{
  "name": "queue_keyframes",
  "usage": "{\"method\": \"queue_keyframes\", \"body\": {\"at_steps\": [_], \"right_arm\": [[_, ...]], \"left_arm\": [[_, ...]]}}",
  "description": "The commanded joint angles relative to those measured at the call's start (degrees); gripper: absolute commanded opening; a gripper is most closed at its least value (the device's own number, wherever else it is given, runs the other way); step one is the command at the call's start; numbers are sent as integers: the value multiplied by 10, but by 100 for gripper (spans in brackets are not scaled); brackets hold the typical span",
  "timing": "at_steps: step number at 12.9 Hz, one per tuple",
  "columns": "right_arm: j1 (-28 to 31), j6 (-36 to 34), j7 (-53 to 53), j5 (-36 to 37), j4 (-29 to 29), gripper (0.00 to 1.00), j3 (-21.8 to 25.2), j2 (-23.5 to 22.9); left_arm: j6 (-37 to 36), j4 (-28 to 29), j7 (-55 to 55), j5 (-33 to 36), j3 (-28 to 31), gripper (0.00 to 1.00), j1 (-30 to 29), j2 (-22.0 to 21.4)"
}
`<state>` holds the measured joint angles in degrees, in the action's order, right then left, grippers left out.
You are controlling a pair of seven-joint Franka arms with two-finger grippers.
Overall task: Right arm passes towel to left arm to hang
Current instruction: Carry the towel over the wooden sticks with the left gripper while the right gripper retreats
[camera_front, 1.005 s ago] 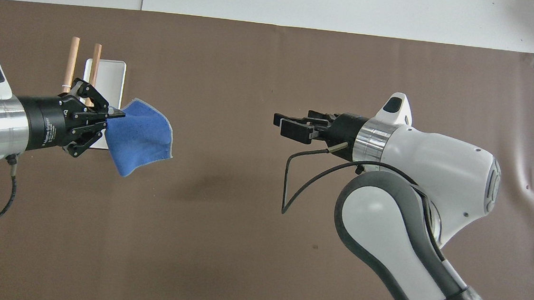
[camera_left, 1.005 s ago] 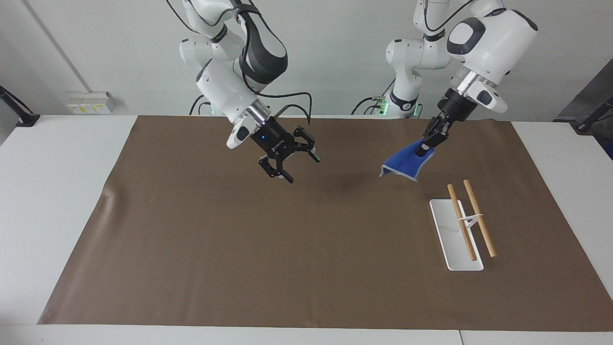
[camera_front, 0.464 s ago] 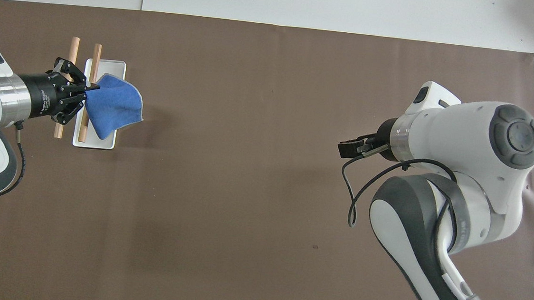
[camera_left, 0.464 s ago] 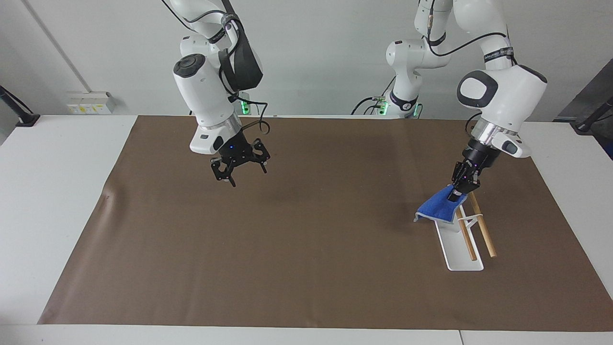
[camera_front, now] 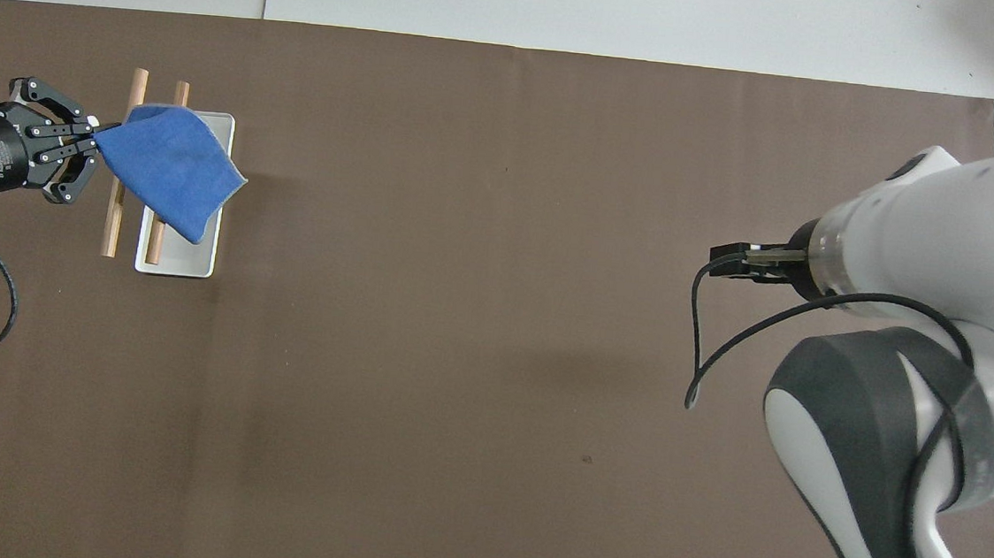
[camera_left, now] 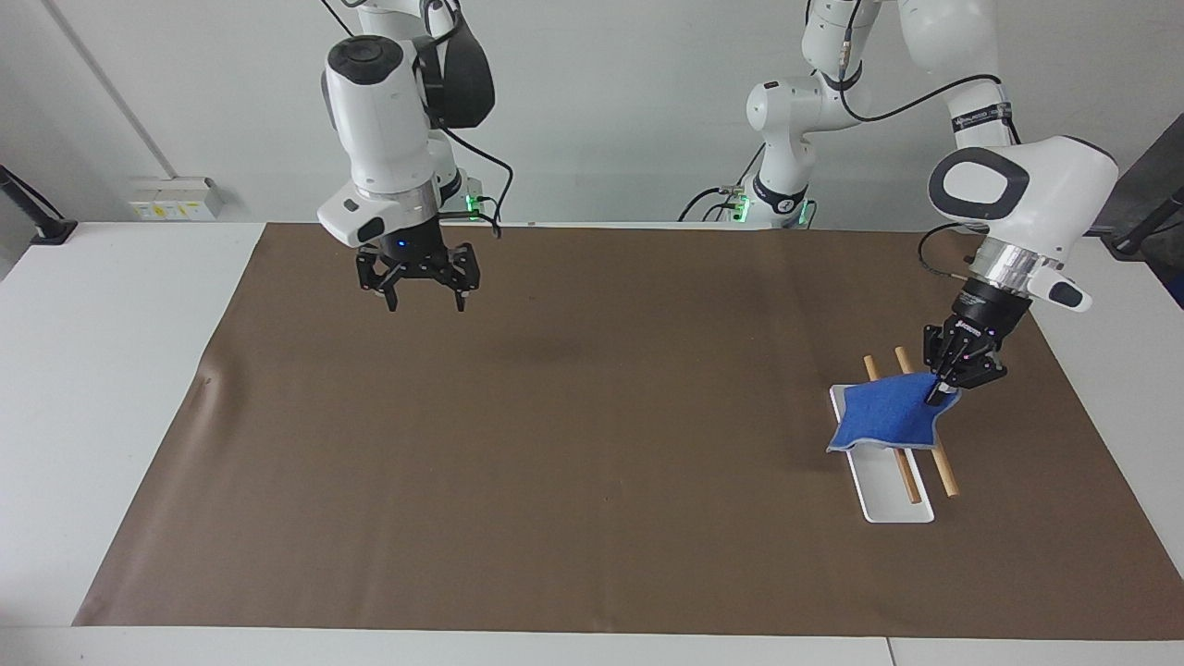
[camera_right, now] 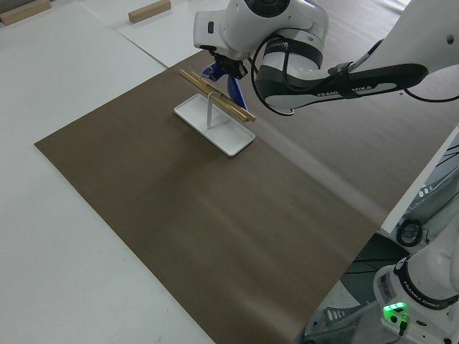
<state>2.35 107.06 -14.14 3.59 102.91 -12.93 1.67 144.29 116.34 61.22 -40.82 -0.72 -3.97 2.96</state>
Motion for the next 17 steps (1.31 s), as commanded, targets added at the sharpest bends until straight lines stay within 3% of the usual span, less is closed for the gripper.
{"method": "queue_keyframes", "body": {"at_steps": [1, 5, 10, 17], "right_arm": [[-37, -72, -4, -1, -42, 100, 90, 16], [-16, -181, 63, -35, -136, 100, 147, 1], [-14, -196, 80, -35, -110, 100, 179, 27], [-19, -196, 83, -34, -95, 100, 172, 46]], "left_arm": [[6, -33, 46, -21, -6, 0, -15, 20], [10, -41, 51, -62, -6, 0, -46, 24], [24, -33, 50, -69, -6, 0, -60, 28], [22, -11, 51, -70, -5, 0, -67, 30]]}}
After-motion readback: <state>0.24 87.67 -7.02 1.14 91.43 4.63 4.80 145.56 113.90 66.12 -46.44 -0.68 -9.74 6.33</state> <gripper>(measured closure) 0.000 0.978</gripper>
